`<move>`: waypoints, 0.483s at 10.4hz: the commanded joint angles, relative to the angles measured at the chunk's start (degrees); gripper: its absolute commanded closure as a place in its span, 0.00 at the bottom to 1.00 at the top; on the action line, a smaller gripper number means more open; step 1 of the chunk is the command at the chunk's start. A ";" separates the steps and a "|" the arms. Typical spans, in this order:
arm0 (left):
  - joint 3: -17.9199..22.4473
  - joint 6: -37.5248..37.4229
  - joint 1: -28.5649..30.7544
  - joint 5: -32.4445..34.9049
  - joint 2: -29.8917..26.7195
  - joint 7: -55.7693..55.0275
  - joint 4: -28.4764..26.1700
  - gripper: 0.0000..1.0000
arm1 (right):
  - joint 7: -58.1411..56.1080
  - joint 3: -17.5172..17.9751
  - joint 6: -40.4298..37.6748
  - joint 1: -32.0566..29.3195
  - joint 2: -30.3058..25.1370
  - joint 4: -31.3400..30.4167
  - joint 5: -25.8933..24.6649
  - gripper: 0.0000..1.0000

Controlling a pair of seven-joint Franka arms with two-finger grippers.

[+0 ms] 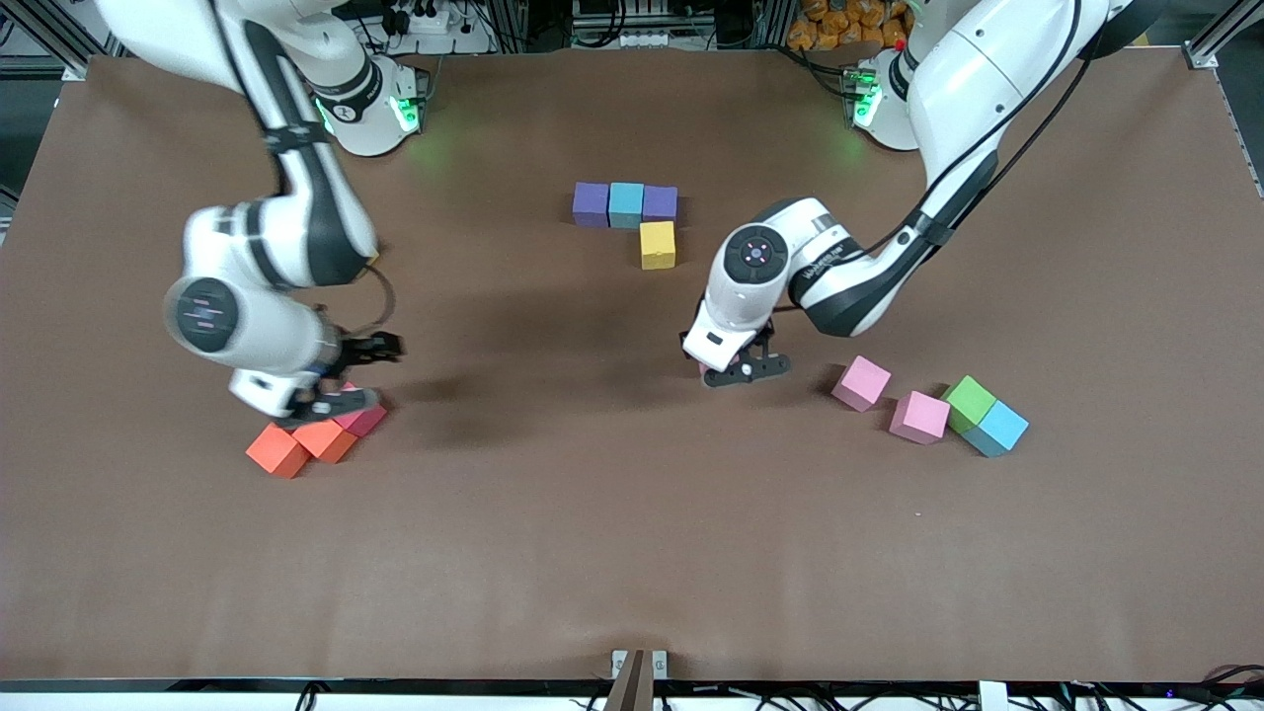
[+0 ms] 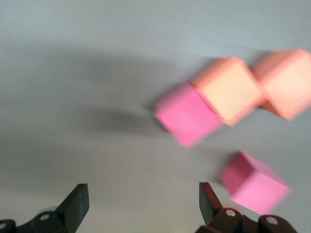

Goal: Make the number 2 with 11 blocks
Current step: 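Carry the pink cube with the left gripper while the right gripper grasps pink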

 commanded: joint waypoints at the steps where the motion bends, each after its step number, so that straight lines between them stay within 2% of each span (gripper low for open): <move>1: -0.54 -0.94 -2.35 -1.80 -1.04 -5.80 -0.32 0.89 | -7.91 -8.24 0.44 -2.14 -2.08 -3.42 -0.80 0.00; 3: -0.72 -0.94 -4.98 -1.72 -0.43 -5.38 -0.23 0.89 | -7.86 -9.42 1.05 -8.44 0.46 -3.59 -0.10 0.00; 5: -0.63 -0.86 -7.19 -1.02 0.01 -4.68 -0.23 0.89 | -7.94 -9.33 1.93 -12.41 4.15 -3.50 5.58 0.00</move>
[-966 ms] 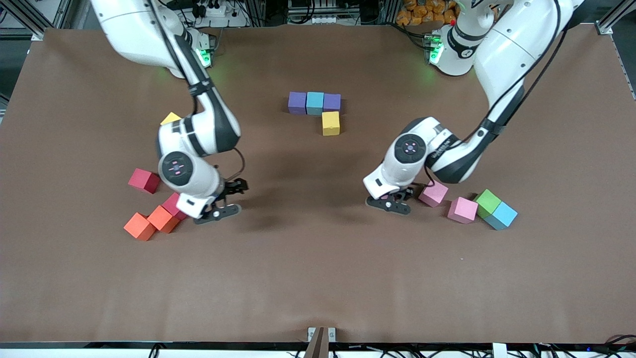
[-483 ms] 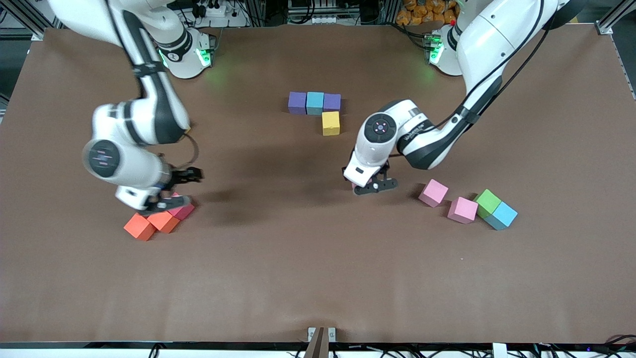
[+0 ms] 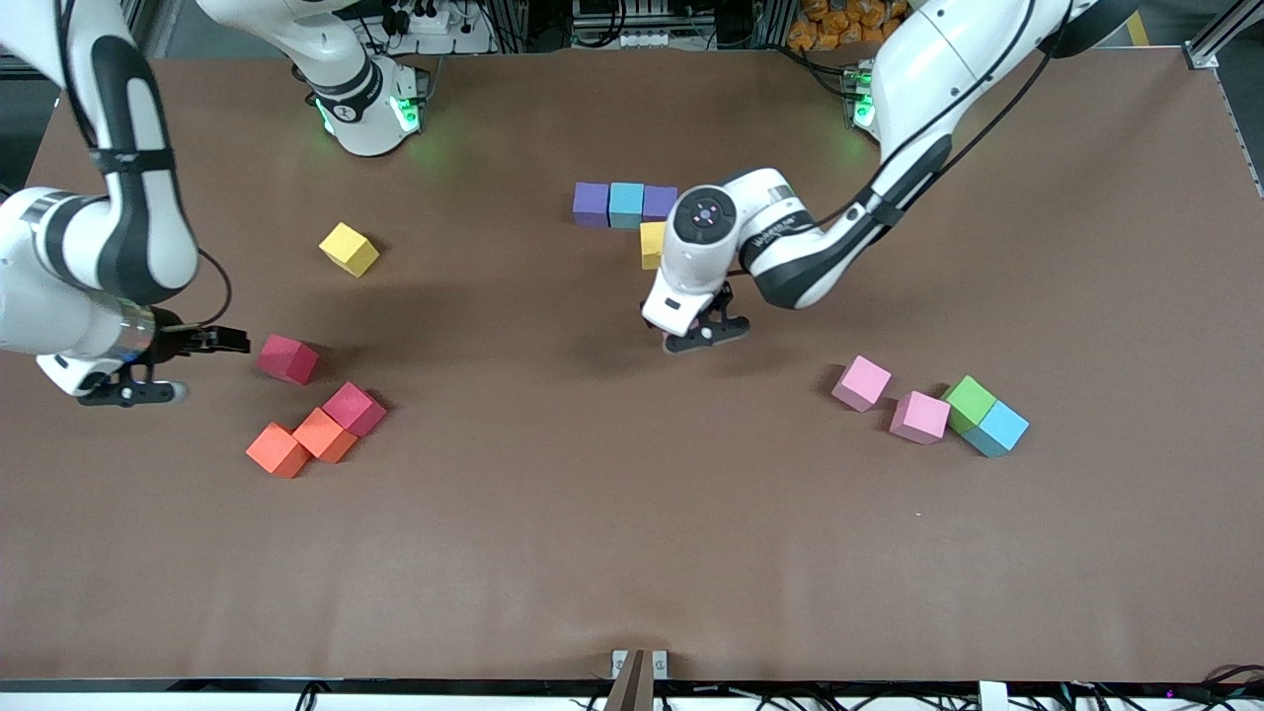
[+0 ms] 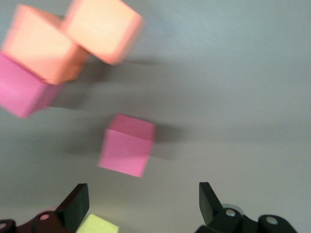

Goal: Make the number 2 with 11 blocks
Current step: 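Carry the pink cube with the left gripper while the right gripper grasps pink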

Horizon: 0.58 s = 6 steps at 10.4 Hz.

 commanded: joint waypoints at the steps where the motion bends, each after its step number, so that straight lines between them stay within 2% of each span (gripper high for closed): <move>1: 0.19 -0.66 -1.79 -0.28 0.02 0.88 0.01 0.89 | 0.01 0.63 1.33 -2.95 4.98 0.30 7.57 0.00; 3: 0.19 -0.40 -1.88 -0.19 0.55 1.77 -0.25 0.90 | 0.01 0.63 2.47 -2.61 7.19 0.30 13.11 0.00; 6: 0.19 -0.40 -1.88 1.40 0.63 2.21 -0.96 0.89 | 0.28 1.33 6.77 -1.03 10.53 0.12 18.57 0.00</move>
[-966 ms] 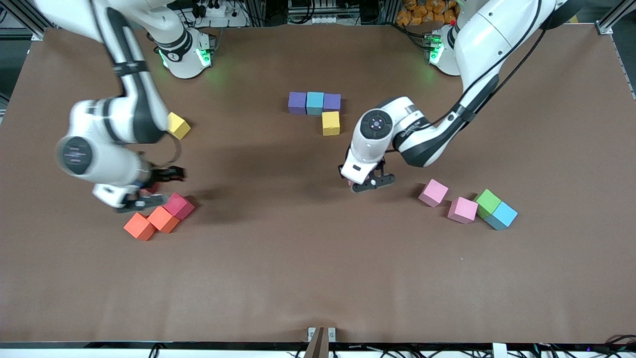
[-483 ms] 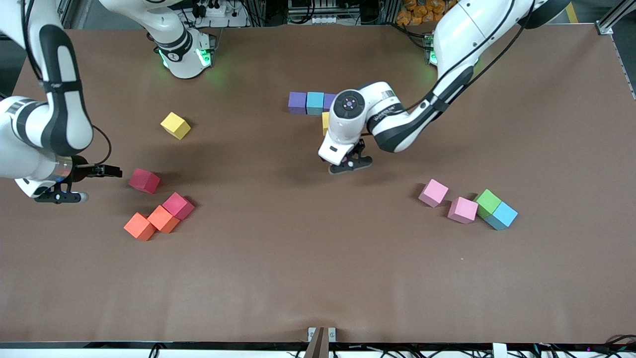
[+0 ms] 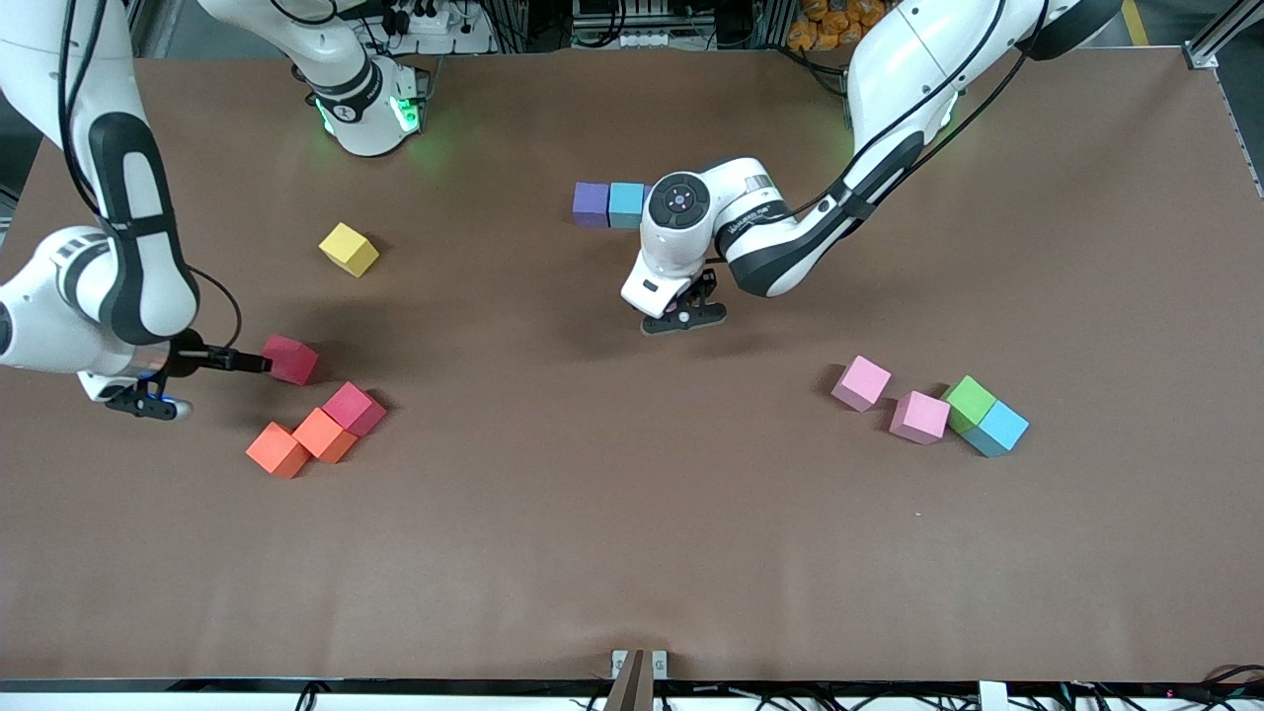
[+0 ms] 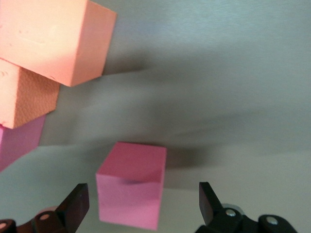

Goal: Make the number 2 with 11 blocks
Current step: 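Carry the pink cube with the left gripper while the right gripper grasps pink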

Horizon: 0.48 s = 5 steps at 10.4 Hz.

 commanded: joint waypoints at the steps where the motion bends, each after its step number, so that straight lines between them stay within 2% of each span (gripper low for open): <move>1: -0.07 -0.16 -0.31 1.23 -0.14 0.86 -0.25 0.89 | 0.31 0.38 1.62 0.77 2.38 0.21 3.62 0.00; 2: 0.02 -0.25 -1.44 1.23 -0.14 0.86 -0.25 0.89 | 0.31 0.81 2.32 0.95 2.83 -0.48 5.72 0.00; 5: 0.02 -0.16 -2.77 2.81 0.30 0.86 -0.86 0.88 | -0.04 0.82 5.74 1.48 2.48 -3.82 5.91 0.00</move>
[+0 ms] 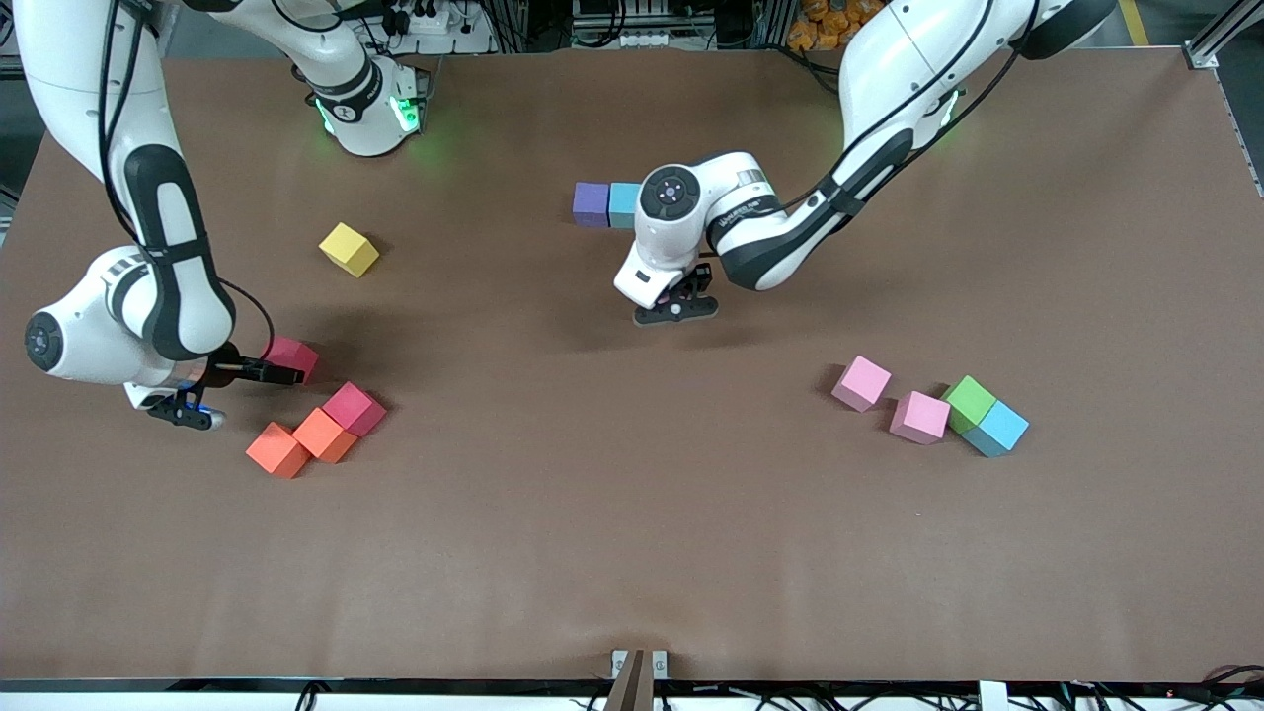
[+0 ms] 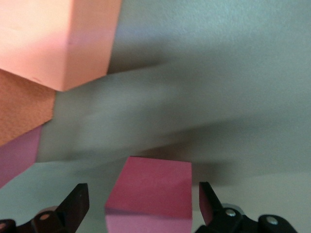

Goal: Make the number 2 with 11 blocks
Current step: 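Carry the pink cube with the left gripper while the right gripper grasps pink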

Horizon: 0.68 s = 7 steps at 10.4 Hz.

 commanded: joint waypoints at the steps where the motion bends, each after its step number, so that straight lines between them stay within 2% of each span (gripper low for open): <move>1: 0.07 -0.16 -1.18 2.10 0.45 0.14 -0.17 0.88 | -0.31 -0.25 3.40 0.70 -1.12 -3.17 1.57 0.00; 4: 0.07 -0.16 -1.98 2.20 0.71 0.14 -0.52 0.87 | -0.40 -0.25 7.18 1.66 -4.45 -8.96 1.57 0.00; 7: 0.07 -0.07 -2.85 2.20 1.24 0.14 -0.88 0.87 | -0.31 -0.34 6.49 2.02 -8.14 -10.91 1.48 0.00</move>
